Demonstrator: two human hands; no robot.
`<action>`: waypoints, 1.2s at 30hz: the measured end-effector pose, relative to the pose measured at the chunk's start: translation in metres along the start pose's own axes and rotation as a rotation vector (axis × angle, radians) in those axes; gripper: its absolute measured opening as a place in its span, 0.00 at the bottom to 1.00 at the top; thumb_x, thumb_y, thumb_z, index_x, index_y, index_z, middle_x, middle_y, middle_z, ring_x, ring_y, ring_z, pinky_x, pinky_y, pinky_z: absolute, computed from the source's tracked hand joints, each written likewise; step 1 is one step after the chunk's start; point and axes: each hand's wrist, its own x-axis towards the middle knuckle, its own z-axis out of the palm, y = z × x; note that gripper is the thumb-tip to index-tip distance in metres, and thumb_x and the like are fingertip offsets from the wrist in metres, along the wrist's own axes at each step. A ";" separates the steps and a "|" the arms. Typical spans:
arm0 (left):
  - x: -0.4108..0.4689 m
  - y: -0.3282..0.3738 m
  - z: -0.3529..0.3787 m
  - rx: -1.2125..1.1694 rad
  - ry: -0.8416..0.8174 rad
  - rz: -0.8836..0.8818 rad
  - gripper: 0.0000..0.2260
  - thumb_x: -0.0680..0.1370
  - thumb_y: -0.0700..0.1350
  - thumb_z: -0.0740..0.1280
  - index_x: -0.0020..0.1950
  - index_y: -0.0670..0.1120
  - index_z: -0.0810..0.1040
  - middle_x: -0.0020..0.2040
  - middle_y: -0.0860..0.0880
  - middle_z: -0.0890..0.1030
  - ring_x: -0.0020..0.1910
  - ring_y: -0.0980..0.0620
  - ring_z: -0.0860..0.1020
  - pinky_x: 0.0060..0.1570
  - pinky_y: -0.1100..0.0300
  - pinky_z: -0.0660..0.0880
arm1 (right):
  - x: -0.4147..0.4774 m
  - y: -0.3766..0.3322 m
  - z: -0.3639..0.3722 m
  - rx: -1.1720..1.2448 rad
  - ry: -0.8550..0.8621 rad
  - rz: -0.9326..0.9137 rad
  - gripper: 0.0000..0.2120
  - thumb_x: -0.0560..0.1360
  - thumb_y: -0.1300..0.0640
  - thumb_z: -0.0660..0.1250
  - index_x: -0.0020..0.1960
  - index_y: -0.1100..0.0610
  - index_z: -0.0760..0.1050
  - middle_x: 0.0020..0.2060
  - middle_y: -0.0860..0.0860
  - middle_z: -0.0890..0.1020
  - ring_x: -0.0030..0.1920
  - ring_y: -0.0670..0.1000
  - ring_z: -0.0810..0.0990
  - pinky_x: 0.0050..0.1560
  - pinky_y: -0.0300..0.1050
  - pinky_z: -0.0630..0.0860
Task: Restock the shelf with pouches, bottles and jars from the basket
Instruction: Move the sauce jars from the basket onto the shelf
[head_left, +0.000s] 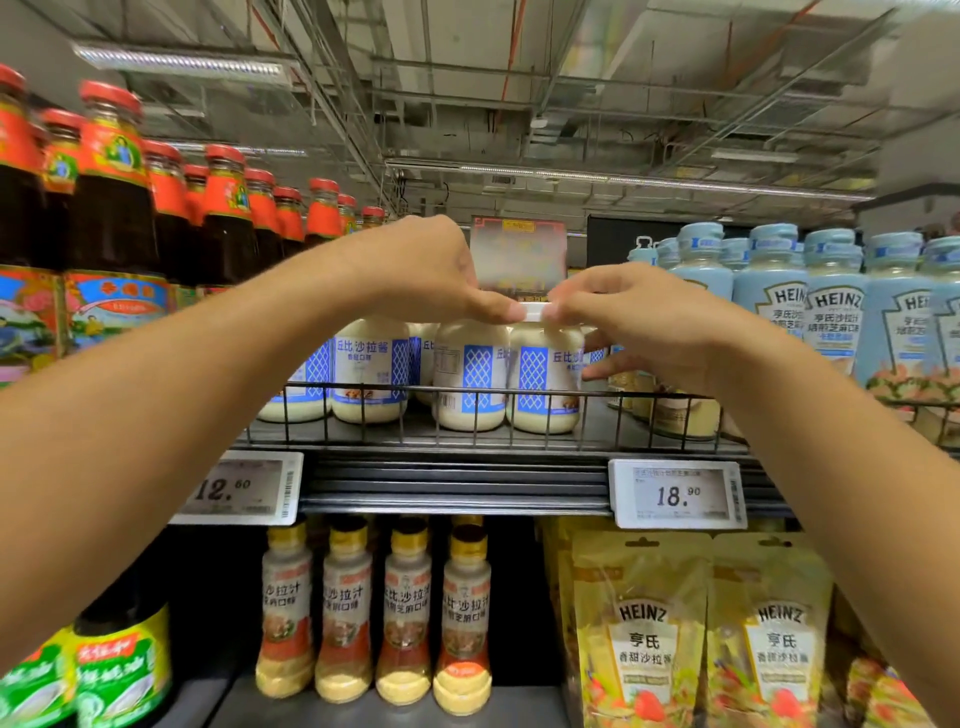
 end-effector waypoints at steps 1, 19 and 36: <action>0.000 -0.001 -0.001 -0.016 -0.004 0.006 0.29 0.66 0.75 0.68 0.38 0.47 0.84 0.30 0.50 0.79 0.33 0.47 0.75 0.36 0.57 0.69 | 0.000 0.000 0.000 -0.015 0.005 -0.007 0.17 0.77 0.52 0.71 0.57 0.65 0.78 0.46 0.54 0.76 0.45 0.51 0.76 0.53 0.54 0.81; -0.009 -0.022 -0.006 -0.103 -0.082 0.061 0.23 0.61 0.71 0.70 0.50 0.62 0.84 0.41 0.59 0.84 0.43 0.57 0.81 0.41 0.58 0.73 | 0.005 0.008 0.013 0.040 0.064 -0.106 0.11 0.72 0.53 0.76 0.51 0.57 0.80 0.52 0.60 0.85 0.52 0.55 0.85 0.41 0.44 0.82; -0.012 -0.042 0.004 -0.152 -0.010 0.151 0.13 0.73 0.59 0.73 0.57 0.63 0.83 0.39 0.69 0.82 0.38 0.71 0.78 0.34 0.72 0.69 | 0.017 0.013 0.024 0.032 0.103 -0.127 0.12 0.70 0.52 0.78 0.49 0.54 0.79 0.49 0.56 0.84 0.52 0.54 0.85 0.43 0.47 0.84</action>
